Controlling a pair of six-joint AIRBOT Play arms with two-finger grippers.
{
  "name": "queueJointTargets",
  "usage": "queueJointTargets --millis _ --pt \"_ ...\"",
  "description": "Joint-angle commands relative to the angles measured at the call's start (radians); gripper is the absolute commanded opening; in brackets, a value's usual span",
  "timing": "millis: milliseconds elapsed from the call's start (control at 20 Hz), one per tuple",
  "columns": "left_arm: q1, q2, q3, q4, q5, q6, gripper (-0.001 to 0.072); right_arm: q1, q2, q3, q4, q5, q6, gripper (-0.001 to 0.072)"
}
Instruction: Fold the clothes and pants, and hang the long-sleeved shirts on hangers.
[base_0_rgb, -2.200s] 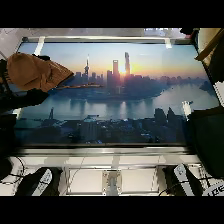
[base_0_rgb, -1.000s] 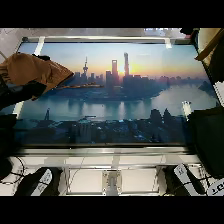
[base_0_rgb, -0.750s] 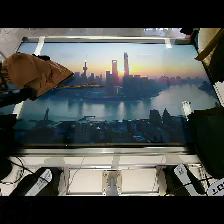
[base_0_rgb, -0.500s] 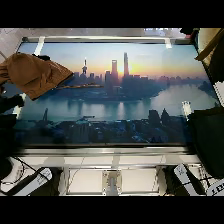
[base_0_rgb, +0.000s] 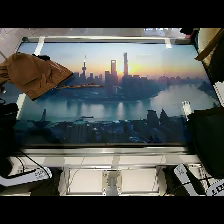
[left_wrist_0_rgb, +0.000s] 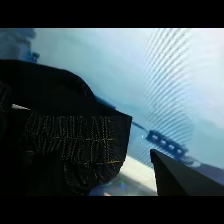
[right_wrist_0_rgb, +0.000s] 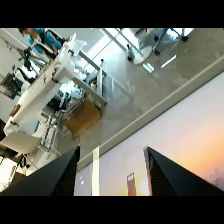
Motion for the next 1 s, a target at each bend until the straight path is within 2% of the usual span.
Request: queueJointTargets --millis 0,150,250,350,450,500,550,600,750,800,850,950 --pt "0.003 -0.085 0.037 0.024 -0.096 0.039 0.0679 0.001 0.000 0.001 -0.006 0.045 -0.002 0.0482" --pt "0.003 -0.099 0.037 0.096 -0.082 0.044 0.0675 0.001 0.000 0.001 -0.006 0.051 -0.002 0.0482" --pt "0.003 -0.099 0.043 0.207 -0.069 -0.016 0.0665 0.001 0.001 0.001 -0.006 0.055 -0.002 0.0482" --pt "0.008 -0.100 0.043 0.282 -0.065 -0.034 0.0662 0.001 0.000 0.001 -0.006 0.068 -0.002 0.0482" --pt "0.016 -0.110 0.043 0.284 -0.069 -0.034 0.0574 0.001 0.001 0.001 -0.006 0.081 -0.002 0.0482" --pt "0.018 -0.117 0.043 0.284 -0.074 -0.034 0.0496 0.001 0.001 0.001 -0.005 0.087 -0.002 0.0482" --pt "0.018 -0.125 0.043 0.283 -0.081 -0.034 0.0313 0.001 0.001 0.001 -0.005 0.092 -0.002 0.0481" --pt "0.018 -0.130 0.043 0.283 -0.089 -0.033 0.0017 0.001 0.001 0.001 -0.005 0.097 -0.002 0.0481" --pt "-0.005 -0.115 0.048 0.281 -0.111 -0.033 0.0018 0.001 0.002 0.002 0.011 0.095 -0.001 0.0475" --pt "-0.029 -0.097 0.062 0.281 -0.134 -0.033 0.0018 0.000 0.002 0.011 0.023 0.096 -0.001 0.0435" --pt "-0.060 -0.072 0.082 0.277 -0.158 -0.033 0.0018 0.000 0.002 0.030 0.024 0.095 -0.001 0.0425" --pt "-0.145 0.010 0.134 0.184 -0.193 -0.034 0.0018 0.000 0.002 0.086 0.003 0.095 -0.003 0.0426"
